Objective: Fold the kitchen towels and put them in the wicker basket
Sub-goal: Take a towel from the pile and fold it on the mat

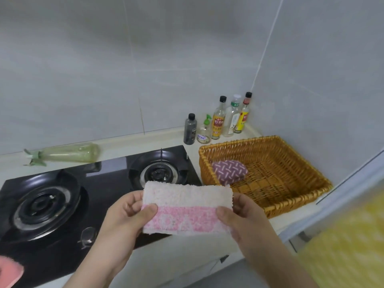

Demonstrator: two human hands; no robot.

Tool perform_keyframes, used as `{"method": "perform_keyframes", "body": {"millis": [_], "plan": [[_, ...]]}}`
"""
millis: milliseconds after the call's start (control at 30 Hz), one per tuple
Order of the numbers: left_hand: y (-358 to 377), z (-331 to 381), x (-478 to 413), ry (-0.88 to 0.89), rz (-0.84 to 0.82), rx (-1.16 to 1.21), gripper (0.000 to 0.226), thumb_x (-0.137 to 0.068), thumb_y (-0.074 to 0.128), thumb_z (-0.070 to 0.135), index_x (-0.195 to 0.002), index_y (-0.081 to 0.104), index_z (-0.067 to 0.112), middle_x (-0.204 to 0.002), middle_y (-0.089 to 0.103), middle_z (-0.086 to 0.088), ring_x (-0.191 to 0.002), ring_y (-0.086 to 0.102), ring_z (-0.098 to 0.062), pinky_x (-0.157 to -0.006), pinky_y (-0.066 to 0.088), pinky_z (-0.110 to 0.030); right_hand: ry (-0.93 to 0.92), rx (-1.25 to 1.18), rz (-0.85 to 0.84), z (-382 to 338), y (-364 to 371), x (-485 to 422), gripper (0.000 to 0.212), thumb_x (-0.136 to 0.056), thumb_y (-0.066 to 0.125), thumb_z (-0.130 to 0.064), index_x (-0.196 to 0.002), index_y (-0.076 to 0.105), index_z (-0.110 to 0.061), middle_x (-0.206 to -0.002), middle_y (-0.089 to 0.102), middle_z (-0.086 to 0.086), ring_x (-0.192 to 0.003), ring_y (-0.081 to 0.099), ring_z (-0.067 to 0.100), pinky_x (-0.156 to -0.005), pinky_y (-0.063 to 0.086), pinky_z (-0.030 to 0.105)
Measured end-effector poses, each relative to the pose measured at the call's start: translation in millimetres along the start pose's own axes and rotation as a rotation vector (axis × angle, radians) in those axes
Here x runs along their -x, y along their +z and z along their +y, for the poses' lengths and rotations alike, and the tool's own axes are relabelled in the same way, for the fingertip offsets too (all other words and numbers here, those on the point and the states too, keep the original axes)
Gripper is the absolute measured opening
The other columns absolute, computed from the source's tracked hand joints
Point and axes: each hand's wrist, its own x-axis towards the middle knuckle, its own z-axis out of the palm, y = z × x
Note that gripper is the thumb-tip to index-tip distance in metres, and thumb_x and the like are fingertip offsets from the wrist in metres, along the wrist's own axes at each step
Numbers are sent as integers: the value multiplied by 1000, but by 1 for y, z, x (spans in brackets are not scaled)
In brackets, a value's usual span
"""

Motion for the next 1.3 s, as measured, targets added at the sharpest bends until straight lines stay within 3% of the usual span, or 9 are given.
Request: {"method": "perform_keyframes", "body": {"millis": [167, 333, 500, 567, 800, 933, 1167, 1233, 1300], "plan": [[17, 0, -51, -30, -31, -66, 20, -84, 68, 2, -104, 68, 3, -96, 72, -22, -83, 69, -32, -68, 57, -29, 28, 27, 32, -19, -16, -49, 17, -87, 69, -6, -99, 70, -18, -84, 72, 4, -61, 66, 9, -58, 52, 23], [36, -9, -79, -41, -19, -113, 15, -88, 59, -4, -100, 67, 1, -67, 67, 1, -54, 61, -5, -48, 45, -12, 105, 6, 35, -22, -32, -80, 22, -86, 69, -8, -106, 66, -17, -97, 75, 5, -91, 73, 27, -87, 57, 44], [63, -15, -96, -81, 7, -219, 17, -87, 65, 0, -98, 71, 12, -72, 69, -3, -66, 67, -15, -59, 54, -23, 176, 34, 40, -24, -62, -107, 22, -83, 70, -13, -105, 68, -18, -96, 75, 5, -93, 72, 30, -91, 56, 49], [75, -18, -106, -89, 33, -280, 18, -85, 70, 4, -97, 72, 17, -79, 70, -9, -72, 69, -20, -66, 56, -32, 188, 65, 24, -26, -76, -119, 22, -83, 70, -16, -104, 69, -19, -95, 75, 4, -94, 71, 31, -91, 56, 48], [134, -41, -131, -166, 174, -430, 18, -82, 75, 8, -95, 71, 20, -82, 74, 2, -74, 72, -13, -69, 56, -30, 164, 345, -78, -29, -136, -172, 6, -90, 67, -29, -91, 72, -32, -97, 72, 11, -97, 67, 39, -88, 54, 58], [177, -59, -133, -201, 286, -482, 13, -85, 74, 13, -93, 71, 23, -84, 75, 7, -73, 71, -9, -72, 58, -35, 157, 390, -194, -33, -174, -203, 11, -92, 65, -24, -101, 71, -26, -99, 75, 0, -91, 72, 21, -84, 59, 46], [229, -83, -129, -196, 450, -761, 13, -88, 67, 24, -99, 68, 32, -82, 70, 19, -75, 63, 3, -61, 45, -15, 254, 390, -338, -18, -219, -244, 14, -92, 65, -12, -105, 70, -15, -100, 75, 5, -89, 74, 20, -81, 60, 41], [246, -86, -131, -172, 472, -857, 12, -89, 65, 23, -85, 60, 33, -71, 61, 23, -69, 56, 9, -55, 36, -10, 297, 391, -355, -9, -230, -258, 20, -89, 68, -12, -109, 69, -11, -102, 75, 8, -89, 74, 23, -83, 60, 44], [260, -95, -134, -187, 482, -918, 21, -88, 64, 22, -72, 51, 25, -63, 57, 11, -61, 55, -1, -50, 35, -18, 348, 394, -338, 2, -241, -272, 34, -85, 74, -15, -116, 64, -8, -104, 74, 10, -87, 74, 24, -82, 60, 43]]}}
